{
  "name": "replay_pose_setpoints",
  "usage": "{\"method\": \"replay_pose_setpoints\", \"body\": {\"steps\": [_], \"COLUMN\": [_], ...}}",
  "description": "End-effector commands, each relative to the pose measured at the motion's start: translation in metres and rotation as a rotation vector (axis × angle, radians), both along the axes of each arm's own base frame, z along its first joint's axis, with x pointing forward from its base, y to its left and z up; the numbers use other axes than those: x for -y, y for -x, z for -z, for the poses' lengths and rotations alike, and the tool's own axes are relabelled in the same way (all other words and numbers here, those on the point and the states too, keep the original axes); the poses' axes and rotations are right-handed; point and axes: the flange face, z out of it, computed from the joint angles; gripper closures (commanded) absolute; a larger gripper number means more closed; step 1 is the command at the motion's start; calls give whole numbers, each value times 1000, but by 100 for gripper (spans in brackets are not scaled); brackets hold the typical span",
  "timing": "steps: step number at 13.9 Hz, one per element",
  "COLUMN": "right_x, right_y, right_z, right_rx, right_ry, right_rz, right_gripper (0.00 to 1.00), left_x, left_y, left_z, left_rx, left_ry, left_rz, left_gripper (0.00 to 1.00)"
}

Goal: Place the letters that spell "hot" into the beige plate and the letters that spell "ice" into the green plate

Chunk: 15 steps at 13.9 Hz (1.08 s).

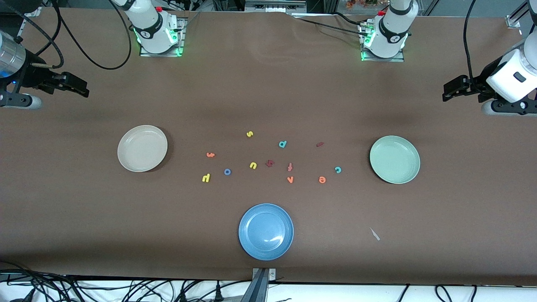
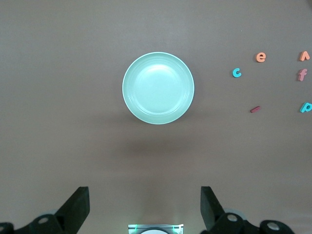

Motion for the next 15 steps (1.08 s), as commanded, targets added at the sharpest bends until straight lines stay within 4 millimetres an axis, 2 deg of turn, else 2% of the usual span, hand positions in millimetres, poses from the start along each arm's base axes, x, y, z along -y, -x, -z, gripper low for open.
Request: {"method": "replay_pose_setpoints", "body": {"steps": [1,3,8,15], "right_x": [-1,0,-4,-8], "right_y": [-1,-1,-1,-1], "right_z": [-4,-4,-4,-4], "right_rx": [-15,-16,-16,-16], "right_ry": [-16,-17,-13,-12], "right_rz": [-10,-12,-7,-10], "right_gripper": [0,0,0,0], "left_x": [2,7,-10,-2], "left_y": [-1,-1,-5,-3], "left_z": [-6,-6,-4,-7], "left_rx": [-4,-2,16,17], "left_ry": [-7,-15,-25,-24], "left_rz": [0,-28,-69,-47], "left_gripper": [0,0,0,0]}}
